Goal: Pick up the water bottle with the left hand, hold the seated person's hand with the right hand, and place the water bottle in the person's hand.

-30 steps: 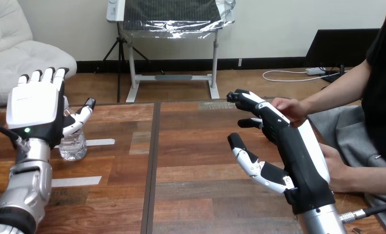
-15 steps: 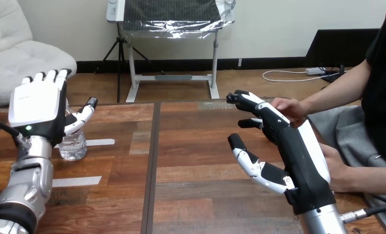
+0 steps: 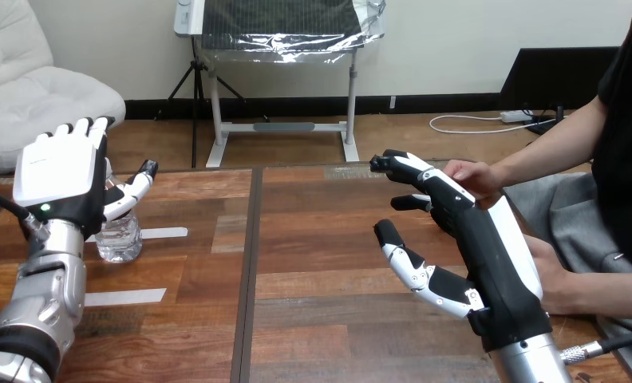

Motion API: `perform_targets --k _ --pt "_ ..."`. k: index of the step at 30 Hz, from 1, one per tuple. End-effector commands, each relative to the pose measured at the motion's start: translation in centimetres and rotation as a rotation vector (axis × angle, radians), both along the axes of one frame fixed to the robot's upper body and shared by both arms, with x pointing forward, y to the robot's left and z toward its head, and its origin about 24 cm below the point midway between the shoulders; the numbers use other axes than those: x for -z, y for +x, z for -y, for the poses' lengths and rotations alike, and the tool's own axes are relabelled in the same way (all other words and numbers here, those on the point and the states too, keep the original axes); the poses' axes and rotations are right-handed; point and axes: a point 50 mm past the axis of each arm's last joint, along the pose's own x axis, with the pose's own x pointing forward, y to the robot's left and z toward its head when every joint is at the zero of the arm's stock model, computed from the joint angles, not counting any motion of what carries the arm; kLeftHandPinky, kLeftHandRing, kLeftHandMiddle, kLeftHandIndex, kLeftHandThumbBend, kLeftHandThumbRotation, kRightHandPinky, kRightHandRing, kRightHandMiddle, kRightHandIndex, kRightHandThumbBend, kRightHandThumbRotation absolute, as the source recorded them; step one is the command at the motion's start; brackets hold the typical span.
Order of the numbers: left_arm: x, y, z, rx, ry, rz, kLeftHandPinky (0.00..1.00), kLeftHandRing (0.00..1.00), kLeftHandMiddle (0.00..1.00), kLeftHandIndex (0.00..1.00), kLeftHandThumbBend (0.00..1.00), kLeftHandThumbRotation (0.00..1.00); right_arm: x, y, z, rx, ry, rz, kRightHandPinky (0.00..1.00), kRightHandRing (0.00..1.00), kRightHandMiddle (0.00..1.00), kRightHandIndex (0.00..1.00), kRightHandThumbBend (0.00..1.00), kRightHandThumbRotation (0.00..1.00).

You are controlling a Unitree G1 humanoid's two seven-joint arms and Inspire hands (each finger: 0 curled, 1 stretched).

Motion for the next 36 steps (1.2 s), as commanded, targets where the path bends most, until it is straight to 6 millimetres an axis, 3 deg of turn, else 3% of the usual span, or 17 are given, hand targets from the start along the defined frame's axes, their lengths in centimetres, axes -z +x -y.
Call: perform_targets --k 1,36 --pt "-2.7 1.9 1.1 0.038 -0.014 0.078 0.94 0.95 0.96 0.94 0.40 1.00 -1.9 1.0 -0.1 -0.013 0.012 0.102 0.73 0.85 0.88 0.78 0.29 0.00" --pt "-1.1 1.9 2.3 0.034 -0.066 -0.021 0.94 0.96 0.98 0.96 0.42 1.00 -2.1 0.7 0.6 0.006 -0.030 0.111 0.69 0.83 0.87 0.76 0.32 0.00"
